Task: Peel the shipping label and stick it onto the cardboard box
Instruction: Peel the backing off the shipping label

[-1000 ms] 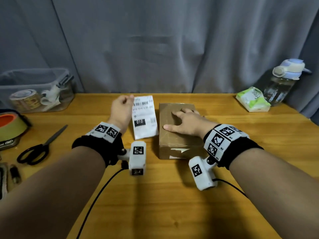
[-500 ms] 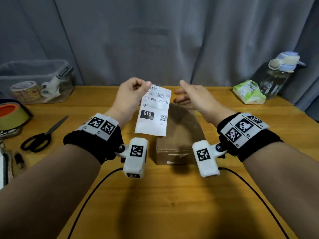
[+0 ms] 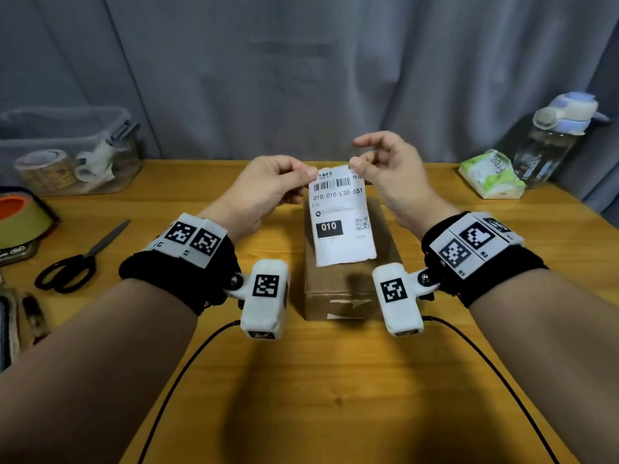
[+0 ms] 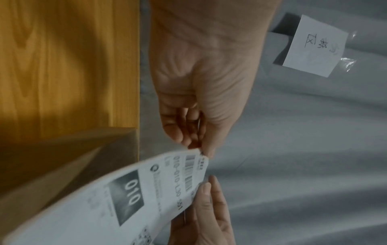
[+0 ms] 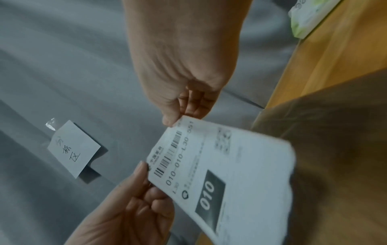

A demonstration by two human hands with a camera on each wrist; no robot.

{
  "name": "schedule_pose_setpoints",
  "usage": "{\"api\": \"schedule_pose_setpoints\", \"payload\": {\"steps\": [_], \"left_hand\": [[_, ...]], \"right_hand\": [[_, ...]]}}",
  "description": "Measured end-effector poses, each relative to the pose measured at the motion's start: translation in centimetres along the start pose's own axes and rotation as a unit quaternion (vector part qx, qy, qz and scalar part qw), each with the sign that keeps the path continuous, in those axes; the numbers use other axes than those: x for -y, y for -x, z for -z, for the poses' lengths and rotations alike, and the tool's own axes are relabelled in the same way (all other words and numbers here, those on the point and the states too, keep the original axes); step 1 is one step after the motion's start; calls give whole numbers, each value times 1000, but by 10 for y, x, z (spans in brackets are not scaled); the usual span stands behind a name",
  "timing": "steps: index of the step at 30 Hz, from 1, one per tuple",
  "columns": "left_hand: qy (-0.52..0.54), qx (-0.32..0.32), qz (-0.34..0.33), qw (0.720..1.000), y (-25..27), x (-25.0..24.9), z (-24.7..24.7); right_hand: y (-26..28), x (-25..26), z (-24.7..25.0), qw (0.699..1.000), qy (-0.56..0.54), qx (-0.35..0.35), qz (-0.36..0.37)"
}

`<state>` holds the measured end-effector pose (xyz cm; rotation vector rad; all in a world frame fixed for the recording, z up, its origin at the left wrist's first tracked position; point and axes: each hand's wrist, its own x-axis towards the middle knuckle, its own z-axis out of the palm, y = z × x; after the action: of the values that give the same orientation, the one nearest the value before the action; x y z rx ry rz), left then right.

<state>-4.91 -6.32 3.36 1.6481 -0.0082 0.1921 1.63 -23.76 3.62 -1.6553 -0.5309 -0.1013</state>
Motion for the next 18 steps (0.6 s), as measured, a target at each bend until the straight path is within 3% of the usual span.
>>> {"api": "schedule_pose_setpoints", "payload": {"steps": [5,8,11,14,18], "left_hand": [[43,50,45,997,0,-7,-1],[73,26,41,996,-3,-9,-1],[103,-20,30,994,-7,-7,-2],[128,-50,18,990,-9,-5,-4],[143,-46,0,989,-11,-4,-10]], "right_hand": [[-6,5,-1,997,55,-21,50],[-11,2,-3,993,81,-50,65],[-14,-1,-5,972,190,-94,105],[-9,1,-12,978,180,-49,95],[2,3,-22,994,81,8,76]]}}
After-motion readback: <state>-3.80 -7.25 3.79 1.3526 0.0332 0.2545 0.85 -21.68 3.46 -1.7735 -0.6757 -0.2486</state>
